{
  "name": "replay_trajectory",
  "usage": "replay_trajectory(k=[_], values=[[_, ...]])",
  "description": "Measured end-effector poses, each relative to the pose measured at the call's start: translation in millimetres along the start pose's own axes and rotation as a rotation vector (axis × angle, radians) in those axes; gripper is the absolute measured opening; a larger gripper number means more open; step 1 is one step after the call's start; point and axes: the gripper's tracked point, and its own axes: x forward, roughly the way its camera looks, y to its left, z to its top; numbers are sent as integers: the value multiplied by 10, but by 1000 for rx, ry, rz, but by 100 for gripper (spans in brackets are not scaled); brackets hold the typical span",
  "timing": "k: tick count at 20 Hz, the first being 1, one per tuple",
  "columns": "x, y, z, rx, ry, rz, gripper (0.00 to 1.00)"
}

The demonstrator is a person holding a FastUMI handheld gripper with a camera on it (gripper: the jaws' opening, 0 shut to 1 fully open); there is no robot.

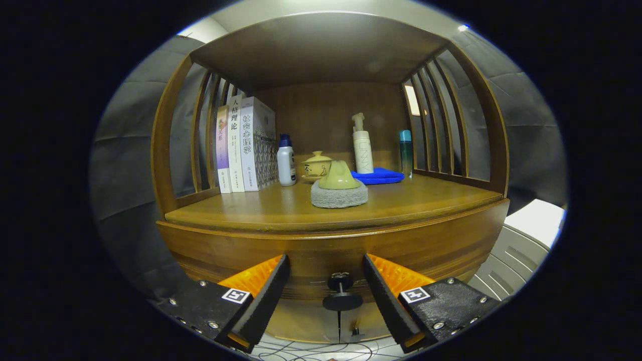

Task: Pull open the drawer, take out the items inside it, and place them on the countertop above the cabinet.

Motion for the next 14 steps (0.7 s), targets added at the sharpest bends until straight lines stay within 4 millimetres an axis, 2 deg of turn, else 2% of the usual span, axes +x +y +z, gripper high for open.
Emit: replay_trajectory(k=[2, 4, 6, 10, 12, 14], values=[[-19, 14, 13, 15, -22, -4, 93], [-88, 98, 67, 35, -26, 88, 94], [-258, -43, 417, 33, -77, 125, 94], [-829, -348, 1454, 51, -210, 138, 94], [-1138, -394, 1788, 24, -231, 162, 93], [-1492, -481, 2022, -21, -231, 136, 94]])
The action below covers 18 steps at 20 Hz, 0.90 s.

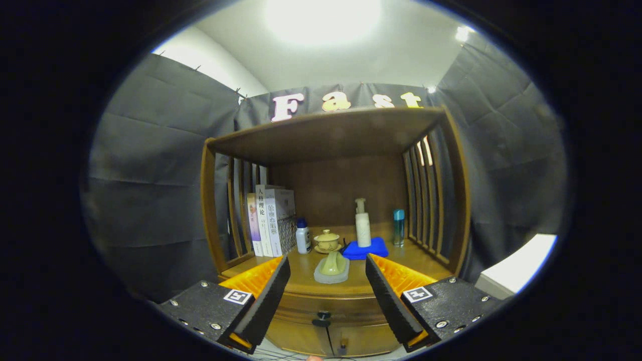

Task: Pull open the drawer, take out the items inside it, and place them on the countertop above the cabinet.

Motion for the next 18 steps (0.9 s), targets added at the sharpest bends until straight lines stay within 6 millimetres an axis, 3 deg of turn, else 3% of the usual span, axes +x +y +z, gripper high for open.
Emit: replay_trajectory(k=[1, 3, 8, 11, 18], values=[[-126, -46, 192, -21, -1, -18, 94], [-315, 32, 394, -80, 15, -27, 94], [-594, 128, 649, -138, 18, -76, 94], [-595, 292, 631, -85, 12, -27, 94], [-538, 107, 569, -89, -9, -40, 94]])
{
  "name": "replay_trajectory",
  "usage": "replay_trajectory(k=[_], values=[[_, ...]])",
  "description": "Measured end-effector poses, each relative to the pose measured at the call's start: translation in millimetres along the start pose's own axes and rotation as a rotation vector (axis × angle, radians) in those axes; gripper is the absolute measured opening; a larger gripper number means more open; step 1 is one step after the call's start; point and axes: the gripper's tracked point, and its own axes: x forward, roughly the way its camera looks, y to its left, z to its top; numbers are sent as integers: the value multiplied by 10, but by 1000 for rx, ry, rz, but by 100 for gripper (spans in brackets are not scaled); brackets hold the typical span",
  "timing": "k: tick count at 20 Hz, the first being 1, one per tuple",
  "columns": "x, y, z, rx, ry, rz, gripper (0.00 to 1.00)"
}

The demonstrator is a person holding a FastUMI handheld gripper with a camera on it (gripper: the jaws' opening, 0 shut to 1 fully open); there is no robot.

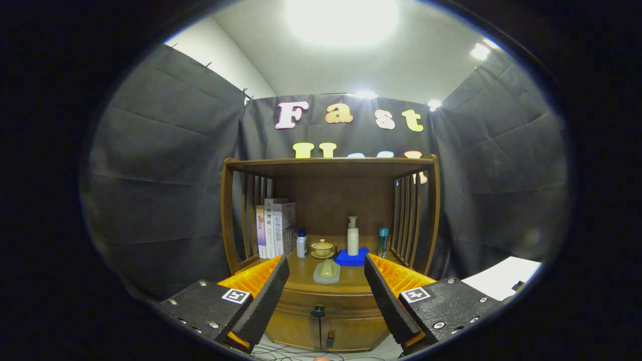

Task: Pull open the drawer, take out the items inside it, and place them on the countertop above the cabinet.

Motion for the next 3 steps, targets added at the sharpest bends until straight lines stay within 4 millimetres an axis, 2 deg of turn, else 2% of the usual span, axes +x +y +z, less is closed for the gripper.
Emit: replay_trajectory(k=[3], values=[[34, -21, -114, -38, 30, -22, 94]])
